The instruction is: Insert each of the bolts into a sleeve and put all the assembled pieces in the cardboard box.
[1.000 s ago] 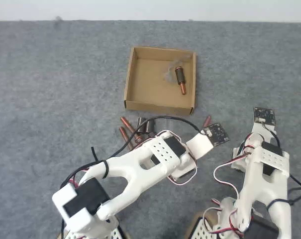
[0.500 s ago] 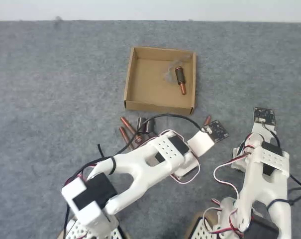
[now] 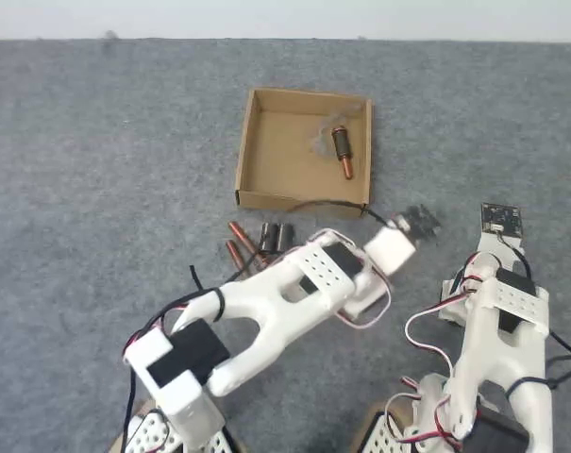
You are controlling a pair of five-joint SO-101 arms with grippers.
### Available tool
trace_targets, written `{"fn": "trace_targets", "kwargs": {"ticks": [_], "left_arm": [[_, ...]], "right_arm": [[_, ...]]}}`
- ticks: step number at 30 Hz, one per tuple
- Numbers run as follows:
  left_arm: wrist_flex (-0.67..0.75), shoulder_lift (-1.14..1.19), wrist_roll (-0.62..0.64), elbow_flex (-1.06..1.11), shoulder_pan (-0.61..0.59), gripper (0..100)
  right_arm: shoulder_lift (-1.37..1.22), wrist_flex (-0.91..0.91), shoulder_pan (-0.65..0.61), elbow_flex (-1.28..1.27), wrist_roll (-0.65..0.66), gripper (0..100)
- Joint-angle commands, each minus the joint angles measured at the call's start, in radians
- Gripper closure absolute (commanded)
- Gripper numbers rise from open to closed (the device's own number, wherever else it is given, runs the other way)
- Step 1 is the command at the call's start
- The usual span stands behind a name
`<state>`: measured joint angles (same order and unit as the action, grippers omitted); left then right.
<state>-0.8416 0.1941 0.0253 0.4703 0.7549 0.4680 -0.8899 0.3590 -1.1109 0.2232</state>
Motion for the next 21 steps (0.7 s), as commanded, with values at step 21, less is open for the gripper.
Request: {"fn": "trace_targets", "kwargs": {"ticks": [21], "left_arm": [[-0.16,-0.115,-0.284,-0.085,-0.058,97]], "right_arm": [[0.048,0.008,0.004,-0.003,0.011,99.1]]}}
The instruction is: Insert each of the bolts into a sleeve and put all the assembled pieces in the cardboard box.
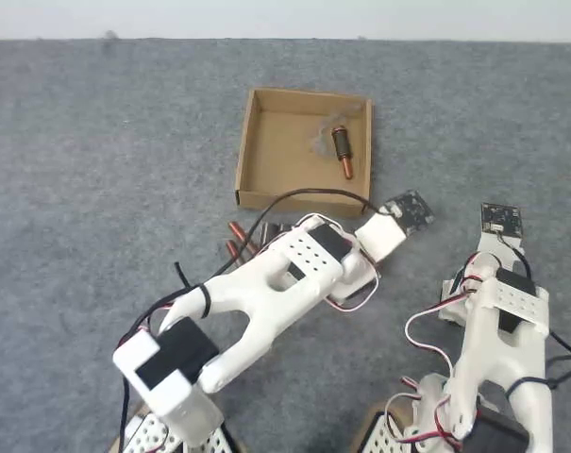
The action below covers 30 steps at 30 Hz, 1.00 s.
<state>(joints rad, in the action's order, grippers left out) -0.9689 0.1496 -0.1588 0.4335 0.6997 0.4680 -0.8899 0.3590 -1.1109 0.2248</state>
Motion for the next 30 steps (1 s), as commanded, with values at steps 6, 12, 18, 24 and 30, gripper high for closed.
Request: {"fn": "trace_targets", "kwargs": {"ticks": [6,12,18,24,30], "left_arm": [[-0.021,0.014,-0.247,-0.056,-0.003,85],[0.06,0.058,-0.285,-0.058,-0.003,85],[0.083,0.069,-0.287,-0.104,-0.005,85],[0.075,0.112,-0.328,-0.117,-0.003,85],[0.009,0.169,-0.334,-0.179,-0.003,85]], "right_arm": [[0.048,0.01,0.004,-0.005,0.009,99.1],[0.048,0.01,0.004,-0.005,0.009,99.1],[0.048,0.01,0.004,-0.005,0.012,99.1],[0.048,0.01,0.004,-0.005,0.012,99.1],[0.048,0.01,0.004,-0.005,0.014,99.1]]}}
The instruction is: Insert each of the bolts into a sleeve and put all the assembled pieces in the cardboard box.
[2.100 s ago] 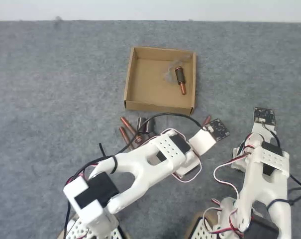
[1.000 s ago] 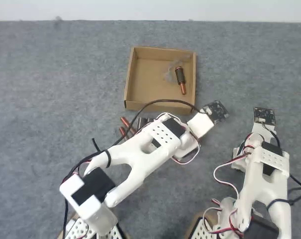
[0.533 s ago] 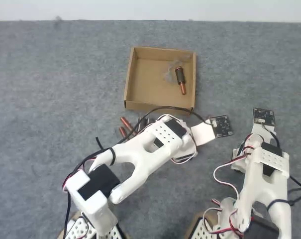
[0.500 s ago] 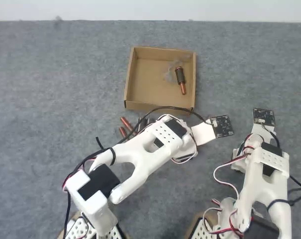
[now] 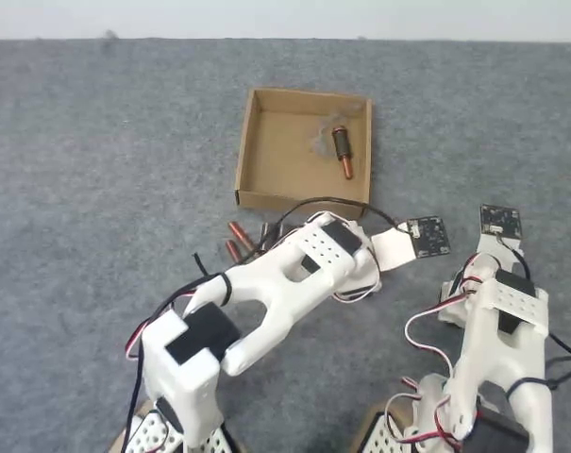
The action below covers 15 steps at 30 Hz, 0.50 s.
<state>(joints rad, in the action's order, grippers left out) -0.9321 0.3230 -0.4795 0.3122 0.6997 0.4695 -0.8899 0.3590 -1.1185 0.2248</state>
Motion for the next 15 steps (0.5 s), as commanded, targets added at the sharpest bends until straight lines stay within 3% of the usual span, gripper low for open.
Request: {"fn": "trace_targets", "kwargs": {"ticks": [1,6,12,15], "left_arm": [[-0.028,0.0,-0.014,-0.059,-0.003,85],[-0.029,0.015,-0.014,-0.082,-0.002,85],[-0.032,0.015,-0.029,-0.079,0.031,99],[-0.034,0.006,-0.057,-0.05,0.037,99]], "right_arm": [[0.047,0.01,0.004,0.003,0.014,99.1],[0.047,0.01,0.004,0.003,0.014,99.1],[0.047,0.01,0.004,0.003,0.015,99.1],[0.047,0.01,0.004,0.003,0.015,99.1]]}}
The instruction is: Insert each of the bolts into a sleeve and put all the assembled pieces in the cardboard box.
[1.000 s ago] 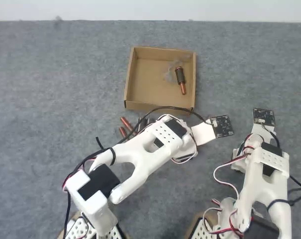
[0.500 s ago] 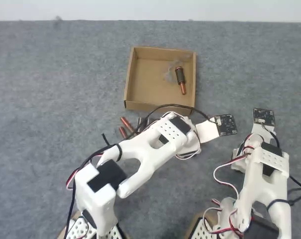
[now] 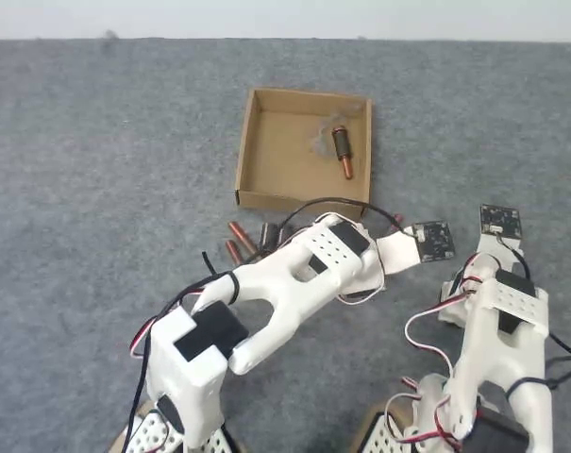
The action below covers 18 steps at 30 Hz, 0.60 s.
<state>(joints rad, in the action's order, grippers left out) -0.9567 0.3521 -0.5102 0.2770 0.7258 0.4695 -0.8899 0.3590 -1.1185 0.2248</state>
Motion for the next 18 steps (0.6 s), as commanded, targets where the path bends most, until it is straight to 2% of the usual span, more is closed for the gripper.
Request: {"fn": "trace_targets", "kwargs": {"ticks": [1,6,14,18], "left_arm": [[-0.008,-0.025,-0.026,-0.012,0.015,99],[-0.003,-0.026,0.028,-0.013,0.014,99],[-0.006,-0.132,0.347,0.019,0.009,99],[-0.002,-0.216,0.485,0.068,-0.034,99]], "right_arm": [[0.047,0.01,0.004,0.003,0.015,99.1],[0.047,0.03,0.004,0.002,0.011,99.1],[0.047,0.03,0.004,0.002,0.009,99.1],[0.047,0.03,0.004,0.002,0.009,99.1]]}}
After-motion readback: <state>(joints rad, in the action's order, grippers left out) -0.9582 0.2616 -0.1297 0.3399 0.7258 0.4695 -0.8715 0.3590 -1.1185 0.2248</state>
